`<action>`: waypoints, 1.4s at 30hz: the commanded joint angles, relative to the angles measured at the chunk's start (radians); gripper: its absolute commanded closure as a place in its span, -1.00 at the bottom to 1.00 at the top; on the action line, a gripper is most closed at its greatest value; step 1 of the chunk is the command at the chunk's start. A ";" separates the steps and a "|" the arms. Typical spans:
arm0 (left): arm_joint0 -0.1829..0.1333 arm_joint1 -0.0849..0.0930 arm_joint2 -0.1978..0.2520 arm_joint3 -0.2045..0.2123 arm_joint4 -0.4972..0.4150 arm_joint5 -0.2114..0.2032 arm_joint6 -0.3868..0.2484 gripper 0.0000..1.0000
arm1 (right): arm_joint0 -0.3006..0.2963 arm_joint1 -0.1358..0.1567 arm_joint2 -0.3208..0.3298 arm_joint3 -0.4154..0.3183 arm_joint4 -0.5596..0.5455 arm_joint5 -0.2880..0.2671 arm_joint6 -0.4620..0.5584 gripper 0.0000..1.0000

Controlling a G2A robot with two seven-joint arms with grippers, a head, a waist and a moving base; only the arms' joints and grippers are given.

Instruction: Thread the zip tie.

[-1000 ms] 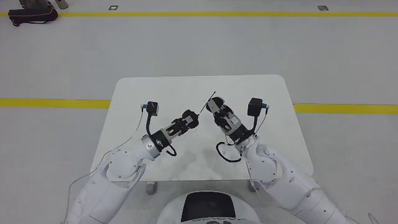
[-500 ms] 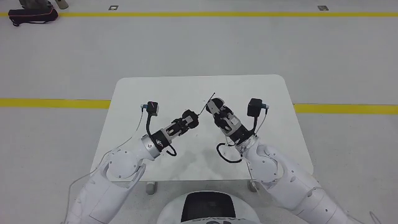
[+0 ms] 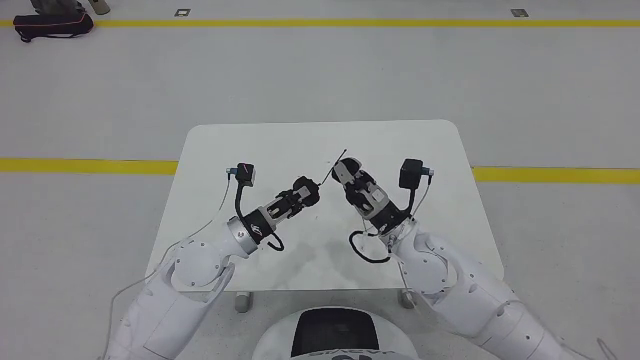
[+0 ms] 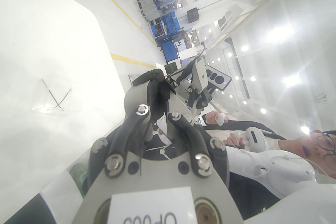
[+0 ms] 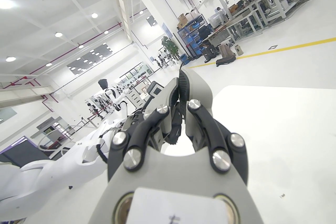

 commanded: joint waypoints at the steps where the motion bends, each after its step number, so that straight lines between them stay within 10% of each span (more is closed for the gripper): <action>1: 0.000 0.000 0.000 0.000 0.000 0.000 0.000 1.00 | 0.003 0.003 -0.003 0.000 0.002 0.000 -0.001 1.00; 42: 0.000 0.000 0.000 0.000 0.000 0.000 0.000 1.00 | 0.058 0.026 -0.073 0.032 0.003 0.000 -0.061 1.00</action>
